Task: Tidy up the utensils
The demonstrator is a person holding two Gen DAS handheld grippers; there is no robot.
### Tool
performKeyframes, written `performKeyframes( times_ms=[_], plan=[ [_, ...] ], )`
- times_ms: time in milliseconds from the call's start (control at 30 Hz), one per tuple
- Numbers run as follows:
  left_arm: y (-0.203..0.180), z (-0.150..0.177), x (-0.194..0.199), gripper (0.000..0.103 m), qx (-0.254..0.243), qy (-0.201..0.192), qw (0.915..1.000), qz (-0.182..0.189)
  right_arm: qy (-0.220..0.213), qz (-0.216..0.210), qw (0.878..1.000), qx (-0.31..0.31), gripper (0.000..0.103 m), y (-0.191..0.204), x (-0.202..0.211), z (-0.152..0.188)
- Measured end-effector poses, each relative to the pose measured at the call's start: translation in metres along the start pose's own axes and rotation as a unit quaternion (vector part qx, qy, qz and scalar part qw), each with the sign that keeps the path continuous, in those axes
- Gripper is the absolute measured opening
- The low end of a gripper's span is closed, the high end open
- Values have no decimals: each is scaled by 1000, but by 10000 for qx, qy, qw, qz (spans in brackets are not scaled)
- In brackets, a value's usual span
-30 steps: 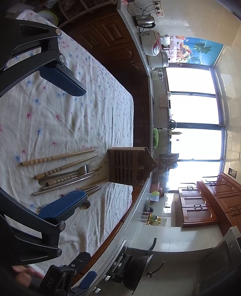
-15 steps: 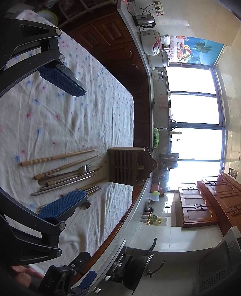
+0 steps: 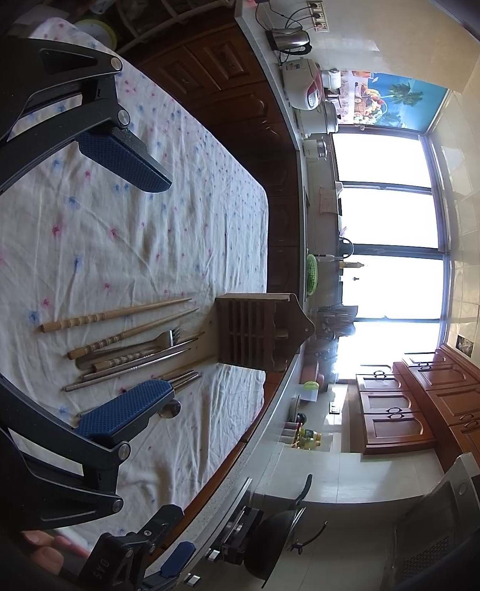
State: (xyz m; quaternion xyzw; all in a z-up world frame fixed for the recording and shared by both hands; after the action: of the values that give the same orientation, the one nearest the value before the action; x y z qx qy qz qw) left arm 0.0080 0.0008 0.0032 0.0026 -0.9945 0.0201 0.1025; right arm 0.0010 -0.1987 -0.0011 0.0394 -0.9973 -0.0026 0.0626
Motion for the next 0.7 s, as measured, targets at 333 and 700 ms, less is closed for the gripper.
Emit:
performKeyframes(
  times_ms=[333,700],
  plan=[
    [1,1,-6,103,39,50,10000,18,19,-8,10000,-5,103,1,0,-1],
    [14,6,-24,103,316,430,9986,33,259,-140,9995,-141,103,-2,-14,-4]
  ],
)
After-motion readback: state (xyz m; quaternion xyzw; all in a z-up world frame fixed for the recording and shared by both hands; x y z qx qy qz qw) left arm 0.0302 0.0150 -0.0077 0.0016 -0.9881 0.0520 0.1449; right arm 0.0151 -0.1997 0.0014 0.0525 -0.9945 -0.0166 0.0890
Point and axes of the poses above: each gripper's, at about its wrist camera, not at the fingertips, and x roughly against the way its jaws point, y to its left, z to its underside, the point moved 2 cm from there along -x, roughly the way its jaws point, and after that the axes turned 10 degrees about -y, right-handed, at the moved point
